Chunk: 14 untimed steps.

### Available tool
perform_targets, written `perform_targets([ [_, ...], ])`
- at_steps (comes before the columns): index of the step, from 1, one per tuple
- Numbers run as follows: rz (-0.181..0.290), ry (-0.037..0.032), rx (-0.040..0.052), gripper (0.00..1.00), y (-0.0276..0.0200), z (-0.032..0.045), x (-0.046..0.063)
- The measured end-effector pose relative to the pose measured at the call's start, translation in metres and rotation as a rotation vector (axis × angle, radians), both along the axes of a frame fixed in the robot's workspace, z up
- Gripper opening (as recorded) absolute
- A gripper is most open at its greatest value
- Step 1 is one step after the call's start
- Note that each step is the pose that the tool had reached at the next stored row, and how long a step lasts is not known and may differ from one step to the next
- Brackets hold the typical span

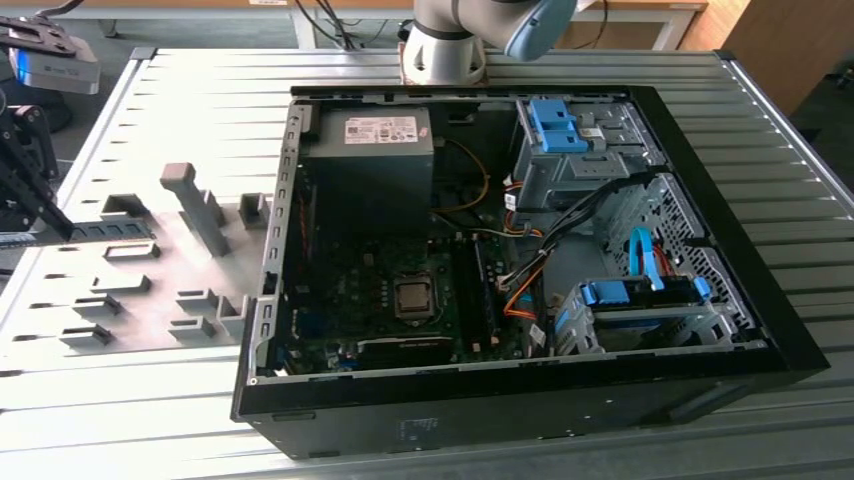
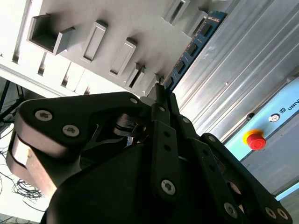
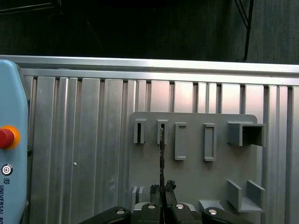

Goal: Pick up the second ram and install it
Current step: 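Pick up the second ram and move it above second insertion slot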

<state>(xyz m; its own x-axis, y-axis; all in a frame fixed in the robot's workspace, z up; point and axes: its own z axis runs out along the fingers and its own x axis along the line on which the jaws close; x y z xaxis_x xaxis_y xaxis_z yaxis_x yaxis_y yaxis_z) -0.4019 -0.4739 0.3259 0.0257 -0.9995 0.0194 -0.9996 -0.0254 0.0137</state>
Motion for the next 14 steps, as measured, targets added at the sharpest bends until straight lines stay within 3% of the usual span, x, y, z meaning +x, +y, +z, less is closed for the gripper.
perform_targets([
  [9,0.000,0.0001,-0.0022,0.14,0.0003,0.0036,0.0000],
  [14,0.000,0.0001,-0.0036,0.14,0.0006,0.0096,0.0000],
])
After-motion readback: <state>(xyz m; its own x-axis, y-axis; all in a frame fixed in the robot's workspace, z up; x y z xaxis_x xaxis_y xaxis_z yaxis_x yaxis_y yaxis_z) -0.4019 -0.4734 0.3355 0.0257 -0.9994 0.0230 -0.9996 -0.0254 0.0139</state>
